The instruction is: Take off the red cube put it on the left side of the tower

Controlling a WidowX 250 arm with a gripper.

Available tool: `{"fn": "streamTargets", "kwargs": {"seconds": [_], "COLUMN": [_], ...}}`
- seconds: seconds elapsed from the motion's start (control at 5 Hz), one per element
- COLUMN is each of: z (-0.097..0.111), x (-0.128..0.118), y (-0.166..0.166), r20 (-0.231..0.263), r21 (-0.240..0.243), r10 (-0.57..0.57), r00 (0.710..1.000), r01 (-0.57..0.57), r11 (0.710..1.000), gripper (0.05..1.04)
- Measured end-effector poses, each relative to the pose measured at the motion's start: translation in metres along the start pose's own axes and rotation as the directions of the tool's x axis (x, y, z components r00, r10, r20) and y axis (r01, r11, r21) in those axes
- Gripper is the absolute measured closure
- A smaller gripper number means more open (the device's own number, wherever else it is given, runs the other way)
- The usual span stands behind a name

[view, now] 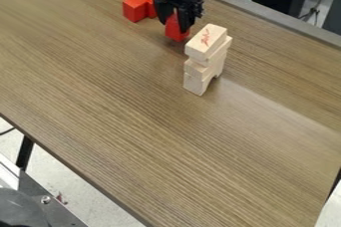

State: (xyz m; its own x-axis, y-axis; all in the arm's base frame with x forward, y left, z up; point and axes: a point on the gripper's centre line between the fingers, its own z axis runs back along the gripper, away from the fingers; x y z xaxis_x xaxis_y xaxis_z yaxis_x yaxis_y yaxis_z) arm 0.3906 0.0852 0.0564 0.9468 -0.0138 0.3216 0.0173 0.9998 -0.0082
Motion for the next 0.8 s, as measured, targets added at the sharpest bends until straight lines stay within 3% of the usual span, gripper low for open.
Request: {"fn": "streamTargets", "kwargs": {"seconds": [0.2,0.4,0.6,0.8], "z": [0.001,-0.001,0.004,0.029], "x": [0.001,-0.001,0.002,0.011], "y": [0.001,0.001,-0.001,0.0], "r20": [0.007,0.003,0.019,0.075], "r21": [0.004,0.006,-0.002,-0.025], "r10": [-0.001,-0.001,0.01,0.043], "r00": [1.0,1.0,1.0,0.996], "r01": [0.001,0.001,-0.01,-0.042], "r11": [1.0,1.0,1.0,0.999], "gripper": [0.18,0.077,0.084,0.084]}}
